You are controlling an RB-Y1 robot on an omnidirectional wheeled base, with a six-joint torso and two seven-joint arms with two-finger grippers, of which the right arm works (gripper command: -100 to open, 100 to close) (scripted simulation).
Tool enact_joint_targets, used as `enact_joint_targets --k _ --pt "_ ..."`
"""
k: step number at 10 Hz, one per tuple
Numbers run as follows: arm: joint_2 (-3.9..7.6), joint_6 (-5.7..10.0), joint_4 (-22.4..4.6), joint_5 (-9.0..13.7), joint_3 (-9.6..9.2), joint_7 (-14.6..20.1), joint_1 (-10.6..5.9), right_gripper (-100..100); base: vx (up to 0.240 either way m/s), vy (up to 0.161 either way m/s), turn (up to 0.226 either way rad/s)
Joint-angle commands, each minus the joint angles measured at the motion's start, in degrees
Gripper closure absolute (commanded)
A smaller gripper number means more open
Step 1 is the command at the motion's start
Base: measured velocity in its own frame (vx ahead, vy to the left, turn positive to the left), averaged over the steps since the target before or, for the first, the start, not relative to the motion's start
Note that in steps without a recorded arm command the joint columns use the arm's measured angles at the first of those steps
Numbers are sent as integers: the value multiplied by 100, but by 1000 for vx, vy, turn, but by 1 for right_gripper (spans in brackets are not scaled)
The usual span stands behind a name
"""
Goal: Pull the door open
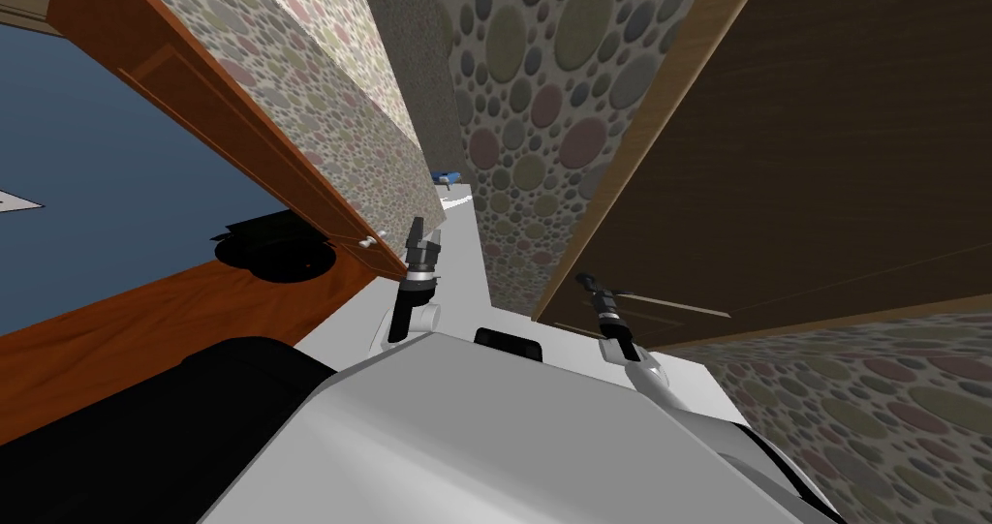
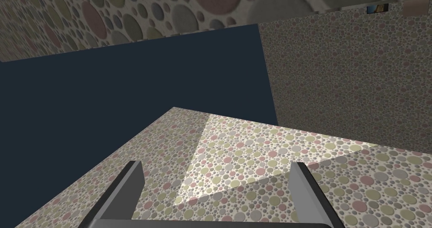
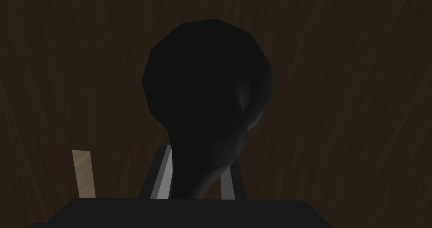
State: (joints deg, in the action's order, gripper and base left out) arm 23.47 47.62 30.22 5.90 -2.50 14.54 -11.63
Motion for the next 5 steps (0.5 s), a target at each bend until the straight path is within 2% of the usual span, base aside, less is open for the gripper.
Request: enact_joint_targets --k 1,5 --pt "6 9 -8 -29 -11 24 -8 100 -79 -20 88" --pt "30 41 -38 -136 -52 117 -39 100 -189 -52 120"
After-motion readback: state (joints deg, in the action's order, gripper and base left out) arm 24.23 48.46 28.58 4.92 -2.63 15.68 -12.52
